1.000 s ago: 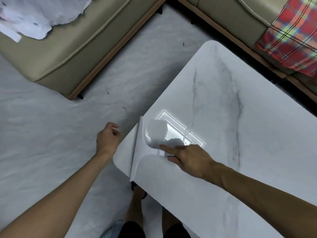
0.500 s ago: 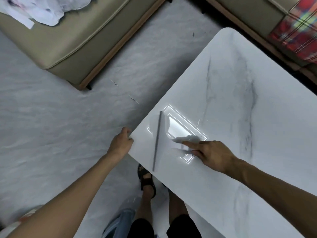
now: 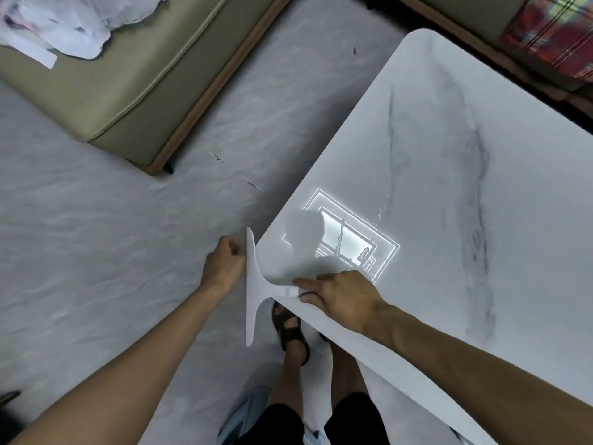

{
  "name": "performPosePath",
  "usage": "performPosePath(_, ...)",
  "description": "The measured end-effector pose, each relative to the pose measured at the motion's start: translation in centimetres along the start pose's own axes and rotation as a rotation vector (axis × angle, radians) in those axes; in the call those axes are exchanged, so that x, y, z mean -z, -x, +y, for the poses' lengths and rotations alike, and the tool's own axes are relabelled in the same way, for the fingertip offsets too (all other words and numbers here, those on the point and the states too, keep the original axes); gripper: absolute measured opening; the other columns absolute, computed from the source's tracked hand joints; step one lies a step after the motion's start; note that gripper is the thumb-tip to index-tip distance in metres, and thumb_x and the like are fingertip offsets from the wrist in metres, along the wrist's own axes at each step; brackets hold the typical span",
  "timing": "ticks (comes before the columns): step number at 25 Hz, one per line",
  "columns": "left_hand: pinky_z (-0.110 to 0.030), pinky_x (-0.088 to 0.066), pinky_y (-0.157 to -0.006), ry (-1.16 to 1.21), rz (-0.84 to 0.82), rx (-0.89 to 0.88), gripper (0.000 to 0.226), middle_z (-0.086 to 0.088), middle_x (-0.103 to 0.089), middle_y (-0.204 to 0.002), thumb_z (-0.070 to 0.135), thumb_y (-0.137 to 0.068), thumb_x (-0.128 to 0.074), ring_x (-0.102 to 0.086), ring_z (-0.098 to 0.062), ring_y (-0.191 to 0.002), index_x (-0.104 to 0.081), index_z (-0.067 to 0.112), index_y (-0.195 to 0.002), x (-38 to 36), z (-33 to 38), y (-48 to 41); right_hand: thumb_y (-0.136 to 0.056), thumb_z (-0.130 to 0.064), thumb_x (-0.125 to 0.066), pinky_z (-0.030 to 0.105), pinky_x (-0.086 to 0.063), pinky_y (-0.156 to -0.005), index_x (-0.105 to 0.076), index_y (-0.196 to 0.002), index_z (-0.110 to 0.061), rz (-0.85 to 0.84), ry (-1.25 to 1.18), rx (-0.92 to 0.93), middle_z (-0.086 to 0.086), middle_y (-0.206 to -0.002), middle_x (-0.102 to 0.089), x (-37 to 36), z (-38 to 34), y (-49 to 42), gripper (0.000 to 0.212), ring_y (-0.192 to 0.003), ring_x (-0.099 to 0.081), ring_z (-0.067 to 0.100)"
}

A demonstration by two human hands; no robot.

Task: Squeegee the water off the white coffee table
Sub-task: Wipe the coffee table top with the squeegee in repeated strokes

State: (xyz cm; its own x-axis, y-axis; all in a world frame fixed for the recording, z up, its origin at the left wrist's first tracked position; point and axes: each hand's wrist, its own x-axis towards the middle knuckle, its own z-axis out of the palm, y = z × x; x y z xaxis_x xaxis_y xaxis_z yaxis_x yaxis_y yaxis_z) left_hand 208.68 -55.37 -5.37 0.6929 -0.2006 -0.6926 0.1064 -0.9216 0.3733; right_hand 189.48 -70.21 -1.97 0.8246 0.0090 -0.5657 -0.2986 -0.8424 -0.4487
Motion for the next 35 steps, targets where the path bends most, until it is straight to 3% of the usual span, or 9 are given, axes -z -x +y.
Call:
performPosePath(4,-0.034,-0.043,-0.089,-0.235,-0.094,-0.160,0.045,-0.014,-0.054,-0.135,0.009,-0.089,-0.050,-0.055,-0.033,-0.117,-0.041,0.011,-0.133,-0.1,-0.5,1.0,-0.101,-0.049,-0.025,0.037,-0.050,-0.080,-0.050,-0.125,-0.033,0.028,0.010,-0.027,0.000,-0.105,-0.068,-0.8,0.7,-1.2,0.038,-0.094,-0.064,0.027)
performPosePath(8,-0.029,-0.041,-0.076,-0.373,-0.173,-0.347,0.034,-0.012,-0.050,-0.121,0.001,-0.084,-0.050,-0.054,-0.027,-0.101,-0.043,0.011,-0.116,-2.5,0.0,2.5,-0.087,-0.068,-0.002,0.033,-0.045,-0.073,-0.047,-0.126,-0.043,0.084,-0.015,-0.172,-0.004,-0.108,-0.069,-1.1,6.0,4.6,0.064,-0.091,-0.066,0.026)
performPosePath(11,-0.031,-0.040,-0.097,-0.469,-0.204,-0.450,0.029,-0.010,-0.036,-0.128,0.003,-0.081,-0.053,-0.043,-0.026,-0.119,-0.048,0.009,-0.109,-4.8,0.7,3.2,-0.087,-0.069,-0.004,0.030,-0.045,-0.070,-0.051,-0.123,-0.043,0.141,-0.010,-0.285,-0.008,-0.102,-0.071,-1.8,9.8,10.3,0.065,-0.087,-0.067,0.021)
performPosePath(14,-0.037,-0.032,-0.110,-0.525,-0.219,-0.412,0.029,-0.017,-0.022,-0.144,0.004,-0.083,-0.051,-0.027,-0.033,-0.136,-0.048,0.008,-0.112,-6.2,1.5,3.8,-0.093,-0.059,-0.018,0.030,-0.046,-0.065,-0.054,-0.117,-0.038,0.112,0.050,-0.390,-0.012,-0.098,-0.070,-2.2,12.1,15.2,0.048,-0.082,-0.067,0.019)
performPosePath(19,-0.038,-0.031,-0.113,-0.557,-0.308,-0.376,0.029,-0.022,-0.002,-0.158,0.005,-0.085,-0.049,-0.012,-0.032,-0.147,-0.048,0.010,-0.114,-6.6,1.7,3.7,-0.093,-0.059,0.001,0.031,-0.041,-0.051,-0.053,-0.098,-0.024,0.153,0.083,-0.332,-0.007,-0.085,-0.064,-2.7,11.7,18.0,0.064,-0.061,-0.059,0.022)
performPosePath(23,-0.034,-0.037,-0.101,-0.549,-0.327,-0.316,0.032,-0.017,-0.016,-0.155,0.004,-0.084,-0.043,-0.031,-0.030,-0.139,-0.047,0.013,-0.113,-6.4,2.8,3.0,-0.100,-0.047,-0.024,0.029,-0.036,-0.065,-0.051,-0.111,-0.022,0.043,-0.053,-0.185,-0.003,-0.108,-0.066,-2.6,6.1,12.3,0.038,-0.087,-0.064,0.027)
performPosePath(27,-0.039,-0.035,-0.103,-0.619,-0.310,-0.326,0.030,-0.021,-0.017,-0.155,0.009,-0.087,-0.042,-0.025,-0.034,-0.142,-0.044,0.012,-0.117,-7.4,2.7,2.5,-0.102,-0.045,-0.027,0.035,-0.039,-0.068,-0.048,-0.114,-0.020,-0.091,-0.112,-0.167,0.002,-0.111,-0.065,-3.4,2.5,7.1,0.034,-0.095,-0.061,0.032)
performPosePath(32,-0.040,-0.034,-0.107,-0.575,-0.286,-0.258,0.032,-0.023,-0.008,-0.157,0.004,-0.082,-0.045,-0.016,-0.033,-0.145,-0.043,0.011,-0.113,-8.1,2.1,3.1,-0.101,-0.044,-0.027,0.036,-0.043,-0.077,-0.041,-0.127,-0.033,-0.079,-0.104,-0.213,0.003,-0.122,-0.062,-4.4,5.9,9.9,0.031,-0.099,-0.062,0.032)
performPosePath(35,-0.045,-0.040,-0.105,-0.508,-0.190,-0.290,0.026,-0.020,-0.026,-0.148,0.005,-0.080,-0.049,-0.032,-0.035,-0.136,-0.046,0.012,-0.106,-8.9,1.9,4.2,-0.101,-0.047,-0.025,0.035,-0.045,-0.083,-0.041,-0.126,-0.042,-0.080,-0.058,-0.298,-0.003,-0.127,-0.061,-4.2,10.3,14.9,0.030,-0.102,-0.063,0.028)
